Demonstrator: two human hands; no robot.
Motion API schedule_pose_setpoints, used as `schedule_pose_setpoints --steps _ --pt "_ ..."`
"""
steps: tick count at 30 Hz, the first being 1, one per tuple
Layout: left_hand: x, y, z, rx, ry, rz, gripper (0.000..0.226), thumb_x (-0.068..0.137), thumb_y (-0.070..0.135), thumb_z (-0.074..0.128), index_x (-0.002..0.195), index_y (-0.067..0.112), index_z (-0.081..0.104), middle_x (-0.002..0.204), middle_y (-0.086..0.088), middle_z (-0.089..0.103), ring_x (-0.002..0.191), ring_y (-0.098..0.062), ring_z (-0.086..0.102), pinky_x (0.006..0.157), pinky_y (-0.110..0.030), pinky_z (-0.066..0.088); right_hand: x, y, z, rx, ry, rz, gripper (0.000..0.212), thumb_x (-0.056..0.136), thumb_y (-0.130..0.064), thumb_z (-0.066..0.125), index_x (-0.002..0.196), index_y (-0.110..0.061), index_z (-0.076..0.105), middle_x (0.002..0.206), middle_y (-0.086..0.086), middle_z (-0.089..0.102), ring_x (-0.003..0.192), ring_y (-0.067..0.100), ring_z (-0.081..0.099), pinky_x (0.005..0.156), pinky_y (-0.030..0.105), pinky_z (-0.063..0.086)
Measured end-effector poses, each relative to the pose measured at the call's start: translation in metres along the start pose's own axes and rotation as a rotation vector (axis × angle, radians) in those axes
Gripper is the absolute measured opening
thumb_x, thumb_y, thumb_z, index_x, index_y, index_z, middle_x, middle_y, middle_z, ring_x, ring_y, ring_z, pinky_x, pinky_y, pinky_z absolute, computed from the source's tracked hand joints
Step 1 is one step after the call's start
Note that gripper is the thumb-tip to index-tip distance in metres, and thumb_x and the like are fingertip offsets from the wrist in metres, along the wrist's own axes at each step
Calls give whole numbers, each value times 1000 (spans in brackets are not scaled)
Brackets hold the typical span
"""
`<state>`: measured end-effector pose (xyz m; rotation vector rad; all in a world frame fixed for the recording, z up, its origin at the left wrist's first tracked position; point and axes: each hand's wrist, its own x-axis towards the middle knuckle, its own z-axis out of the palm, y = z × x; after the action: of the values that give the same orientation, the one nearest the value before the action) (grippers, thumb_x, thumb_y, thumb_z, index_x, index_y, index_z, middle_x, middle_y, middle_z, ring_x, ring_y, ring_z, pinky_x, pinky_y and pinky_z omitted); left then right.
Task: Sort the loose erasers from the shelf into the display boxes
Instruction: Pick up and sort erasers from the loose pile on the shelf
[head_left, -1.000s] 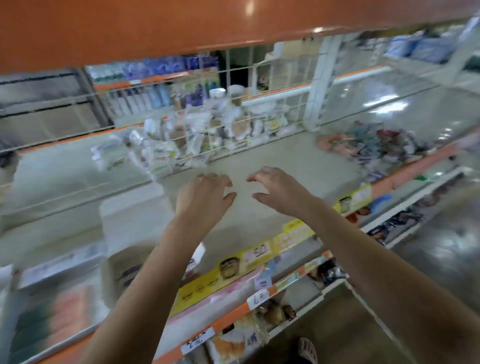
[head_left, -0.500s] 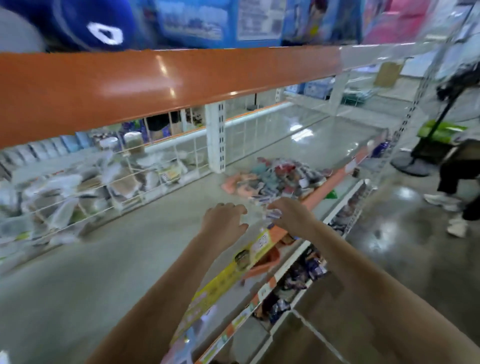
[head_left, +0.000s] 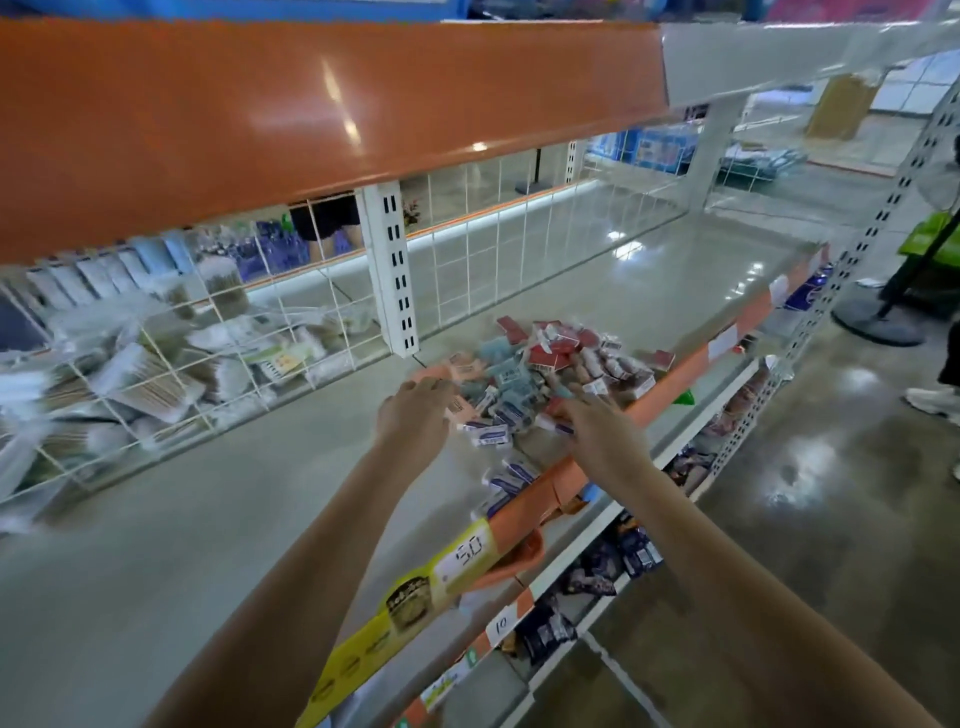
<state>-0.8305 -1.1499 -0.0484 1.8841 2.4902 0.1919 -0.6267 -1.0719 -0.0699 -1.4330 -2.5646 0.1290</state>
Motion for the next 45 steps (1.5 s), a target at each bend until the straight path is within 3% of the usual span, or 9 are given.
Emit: schedule_pose_setpoints --steps 8,18,23,27,33,37,41,45 --pt "9 -3 11 -19 55 -11 38 92 20 53 129 24 48 128 0 52 117 -20 47 87 -34 45 7 0 6 -43 38 -46 49 92 -10 53 138 -14 38 140 6 44 130 24 39 101 34 39" --pt "-11 -16 10 -75 112 -7 27 94 27 49 120 25 58 124 1 56 112 -20 50 88 -35 46 7 1 5 13 92 -70 45 91 -10 53 136 -14 44 141 5 46 123 22 49 95 32 44" --pt "-22 -21 9 -75 93 5 25 95 27 47 114 26 62 120 3 60 107 -19 53 87 -35 46 9 1 6 31 95 -91 38 89 -12 57 126 -10 51 125 6 55 107 21 56 84 30 50" --pt "-28 -18 7 -155 110 10 24 95 27 49 113 24 63 115 1 64 104 -19 56 83 -29 44 17 2 0 -10 58 -143 40 88 -10 59 127 -13 52 138 6 44 136 25 32 101 36 42" --pt "-35 -11 7 -511 63 -58 19 91 22 58 108 18 67 104 3 67 88 -9 58 71 -17 37 29 3 -8 -59 -116 -212 36 90 -18 58 125 -21 53 136 -4 49 142 27 16 113 45 19" --pt "-40 -12 8 -668 15 -131 18 90 22 59 106 18 67 96 2 66 80 -12 56 71 -24 43 31 2 -14 -30 -62 -242 29 87 -26 62 115 -22 57 118 -3 62 123 20 37 100 37 33" --pt "-55 -14 2 -811 23 -156 15 90 16 58 103 19 66 77 11 58 65 -6 50 59 -16 38 20 -12 -16 153 6 -327 27 87 -34 60 112 -23 57 115 -2 57 113 21 40 99 36 31" --pt "-79 -25 -9 -910 84 -157 21 89 11 59 93 30 64 80 8 62 71 -9 54 70 -25 43 1 -38 -23 413 42 -414 29 86 -23 65 113 -19 57 112 -4 48 102 10 45 83 14 31"
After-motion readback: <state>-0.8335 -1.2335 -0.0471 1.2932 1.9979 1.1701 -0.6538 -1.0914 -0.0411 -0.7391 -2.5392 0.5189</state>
